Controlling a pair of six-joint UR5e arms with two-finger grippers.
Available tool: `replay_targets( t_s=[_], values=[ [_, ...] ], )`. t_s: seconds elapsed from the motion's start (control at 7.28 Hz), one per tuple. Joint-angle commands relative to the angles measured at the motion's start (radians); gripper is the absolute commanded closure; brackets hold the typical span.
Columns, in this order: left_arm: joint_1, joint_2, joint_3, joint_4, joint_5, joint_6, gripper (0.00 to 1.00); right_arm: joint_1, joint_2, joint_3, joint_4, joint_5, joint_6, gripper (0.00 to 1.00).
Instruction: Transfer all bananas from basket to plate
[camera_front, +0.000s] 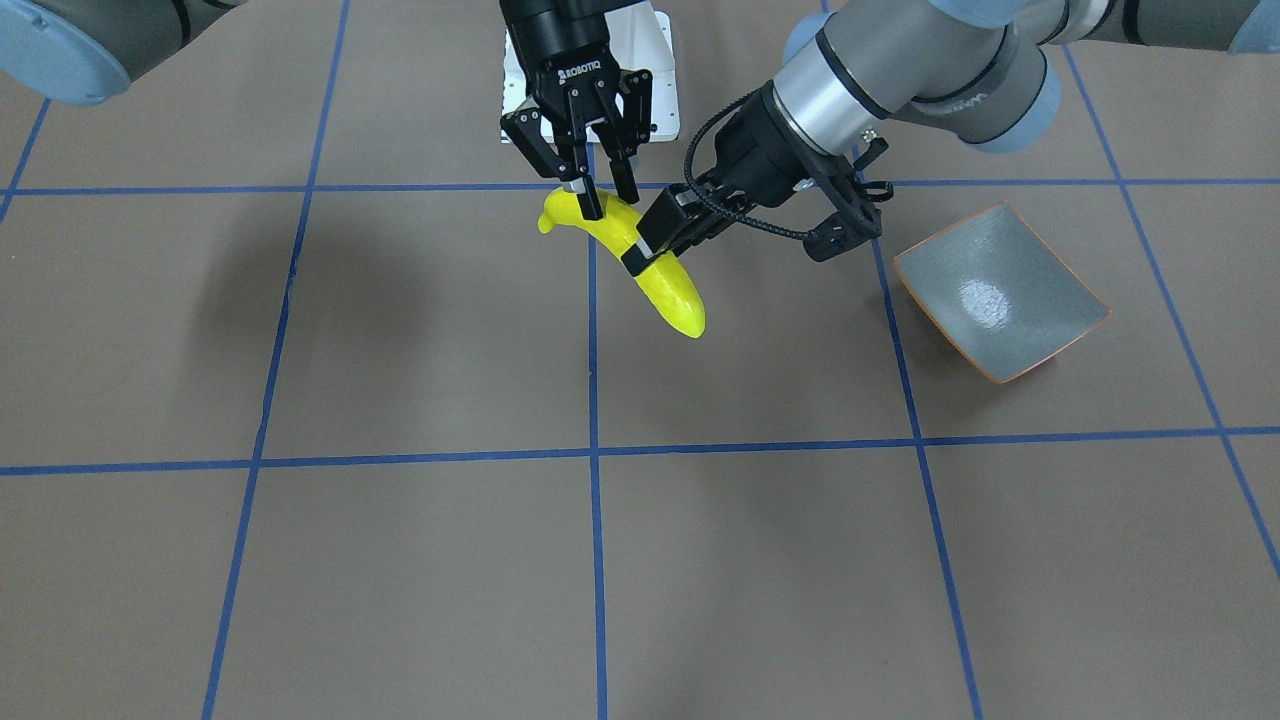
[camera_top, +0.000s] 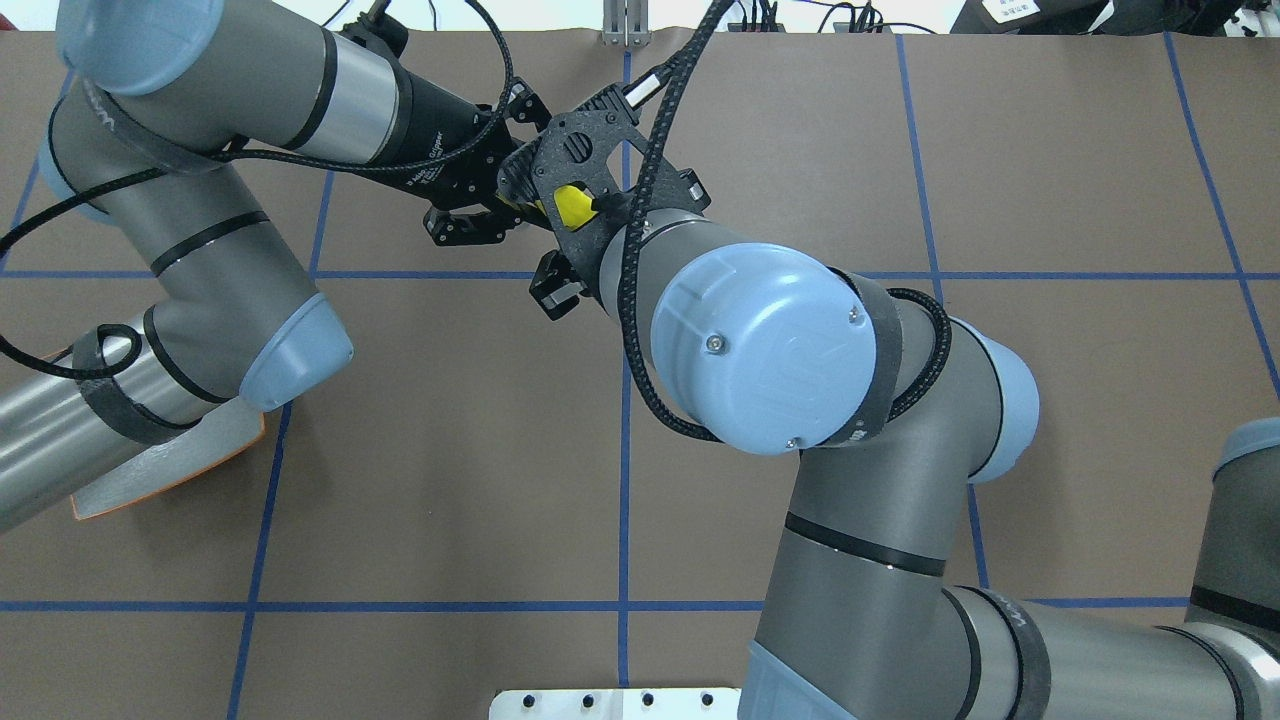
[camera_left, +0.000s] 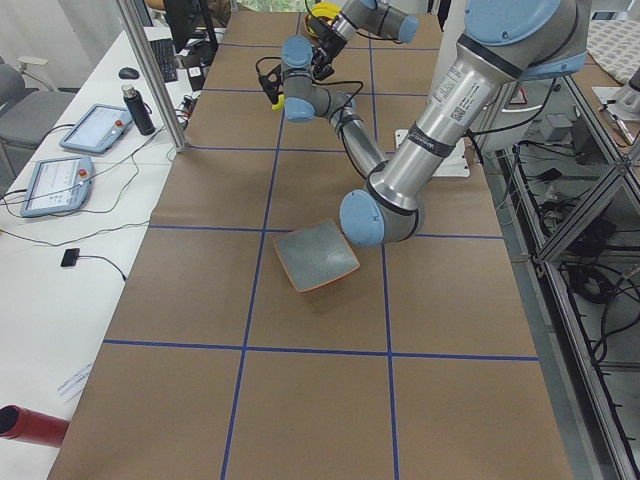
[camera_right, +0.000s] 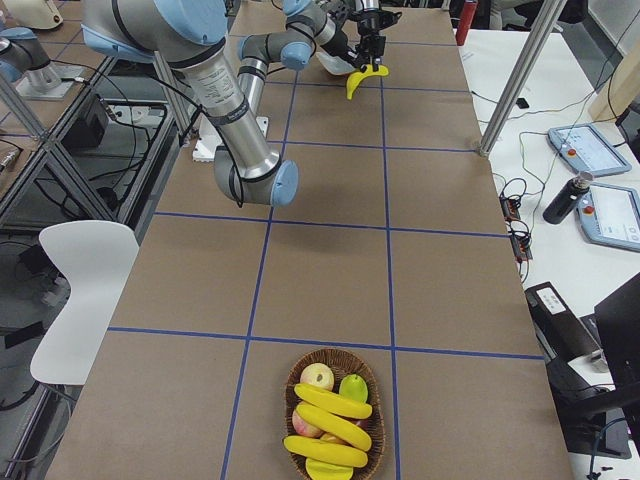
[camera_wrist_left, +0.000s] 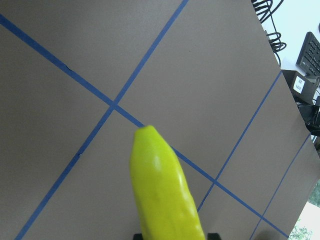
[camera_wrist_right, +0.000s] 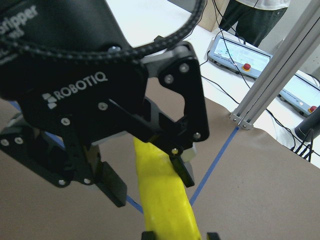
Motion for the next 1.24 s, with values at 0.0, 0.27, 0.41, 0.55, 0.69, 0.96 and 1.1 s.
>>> replay_targets(
  t_s=[0.0, 0.27, 0.41, 0.55, 0.69, 0.96, 1.1],
  values=[
    [-0.003, 0.001, -0.006, -0.004, 0.000, -0.002, 1.00, -0.003, 0.000, -0.002, 0.027, 0.002, 0.033, 0.01],
    [-0.020, 0.001, -0.029, -0.002, 0.000, -0.001, 1.00, 0.002, -0.019, -0.003, 0.071, 0.039, 0.122, 0.01],
    [-0.037, 0.012, -0.029, -0.001, -0.001, 0.005, 1.00, 0.029, -0.032, 0.001, 0.091, 0.094, 0.133, 0.01],
    [-0.063, 0.036, -0.040, -0.001, -0.003, 0.015, 1.00, 0.093, -0.049, 0.001, 0.096, 0.192, 0.198, 0.01],
    [-0.086, 0.100, -0.095, 0.002, -0.014, 0.088, 1.00, 0.183, -0.084, 0.001, 0.095, 0.338, 0.214, 0.01],
    [-0.094, 0.316, -0.240, 0.004, -0.036, 0.212, 1.00, 0.361, -0.190, -0.035, 0.088, 0.534, 0.217, 0.01],
    [-0.095, 0.452, -0.296, -0.017, -0.050, 0.269, 1.00, 0.461, -0.222, -0.081, 0.085, 0.667, 0.185, 0.00]
  ],
)
